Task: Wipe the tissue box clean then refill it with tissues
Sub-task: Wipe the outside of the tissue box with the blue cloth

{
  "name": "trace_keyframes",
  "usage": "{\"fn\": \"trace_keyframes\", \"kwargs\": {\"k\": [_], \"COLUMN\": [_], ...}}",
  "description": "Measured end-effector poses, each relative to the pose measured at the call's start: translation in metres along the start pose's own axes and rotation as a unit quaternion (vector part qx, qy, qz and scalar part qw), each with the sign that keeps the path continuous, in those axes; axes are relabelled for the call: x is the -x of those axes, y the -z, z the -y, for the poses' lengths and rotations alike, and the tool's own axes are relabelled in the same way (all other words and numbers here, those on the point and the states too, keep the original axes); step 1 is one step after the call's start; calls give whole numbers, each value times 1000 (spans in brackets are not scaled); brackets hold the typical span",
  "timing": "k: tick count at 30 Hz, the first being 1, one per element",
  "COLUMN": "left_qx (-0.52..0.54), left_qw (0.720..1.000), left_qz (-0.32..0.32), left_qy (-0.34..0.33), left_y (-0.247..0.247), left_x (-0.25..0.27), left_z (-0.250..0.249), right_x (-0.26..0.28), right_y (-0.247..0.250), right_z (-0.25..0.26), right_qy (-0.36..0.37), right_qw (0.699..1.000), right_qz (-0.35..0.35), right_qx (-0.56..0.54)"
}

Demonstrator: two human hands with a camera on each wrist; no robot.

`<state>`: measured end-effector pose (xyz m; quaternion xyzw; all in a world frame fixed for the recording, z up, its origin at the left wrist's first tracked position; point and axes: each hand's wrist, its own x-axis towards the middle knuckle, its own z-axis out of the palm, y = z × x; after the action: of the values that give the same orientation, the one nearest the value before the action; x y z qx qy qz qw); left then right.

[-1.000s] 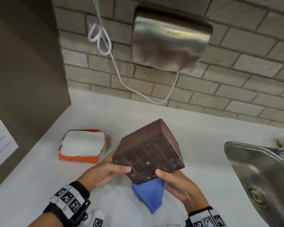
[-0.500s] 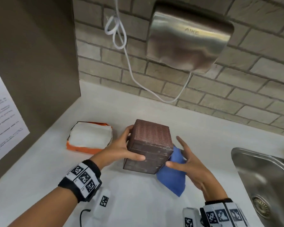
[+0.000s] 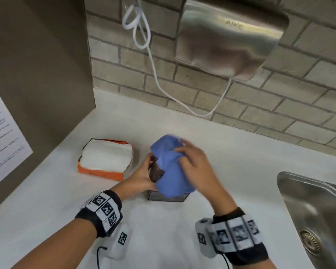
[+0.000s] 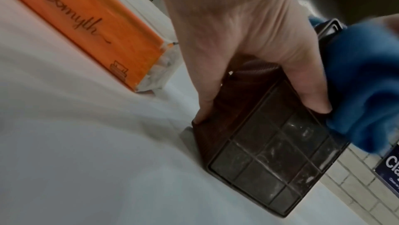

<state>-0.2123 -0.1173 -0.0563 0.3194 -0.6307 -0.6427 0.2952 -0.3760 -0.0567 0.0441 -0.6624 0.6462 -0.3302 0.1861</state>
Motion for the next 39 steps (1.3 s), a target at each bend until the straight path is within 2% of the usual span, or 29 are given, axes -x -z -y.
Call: {"fn": "trace_keyframes", "kwargs": {"k": [2, 3, 5, 8, 12, 14, 16, 18, 20, 22, 24, 26, 29, 31, 33, 35, 36, 39], "left_qx": [-15, -20, -19, -20, -20, -24, -17, -23, -28, -24, -20, -18, -19, -21, -22, -20, -22, -29], "left_qw": [1000, 1000, 1000, 1000, 999, 999, 999, 999, 998, 999, 999, 999, 999, 999, 999, 999, 999, 999], "left_qz": [-5, -10, -17, -21, -33, -39, -40, -39, -43, -45, -42, -34, -32, -36, -46, -49, -46, -33], "left_qy": [-2, -3, 2, 4, 21, 24, 18, 17, 22, 20, 19, 22, 23, 19, 14, 7, 6, 9], "left_y": [1, 1, 1, 0, 0, -2, -3, -3, -2, -2, 0, 2, 3, 1, -1, -3, -2, 0], "left_x": [0, 0, -1, -3, -4, -4, -4, -3, -2, -4, -6, -5, -4, -5, -6, -6, -6, -3], "left_z": [0, 0, 2, 6, 9, 9, 9, 8, 8, 6, 7, 7, 7, 8, 7, 8, 7, 5], "right_x": [7, 7, 2, -2, 7, 8, 5, 5, 5, 5, 5, 4, 1, -2, -4, 1, 5, 8], "right_y": [-24, -26, -15, 1, 22, 20, 3, -18, -19, 0, 26, 48, 60, 52, 30, 2, -11, -28], "right_z": [-1, -3, -10, -24, -41, -38, -19, -3, -5, -17, -30, -37, -29, -16, -9, -9, -11, -4], "right_qy": [22, 45, 90, 71, -60, -84, -23, 69, 67, 13, -61, -103, -86, -37, 12, 33, 46, 89], "right_qw": [979, 968, 962, 976, 994, 995, 995, 987, 989, 995, 998, 987, 960, 959, 979, 997, 994, 975], "right_qz": [43, 55, 108, 171, 74, 44, 35, 28, 53, 56, -8, -92, -195, -233, -184, -56, -10, 19], "right_qx": [200, 240, 232, 111, -59, -27, 88, 145, 122, 86, 30, -79, -182, -156, -82, 34, 102, 205]}}
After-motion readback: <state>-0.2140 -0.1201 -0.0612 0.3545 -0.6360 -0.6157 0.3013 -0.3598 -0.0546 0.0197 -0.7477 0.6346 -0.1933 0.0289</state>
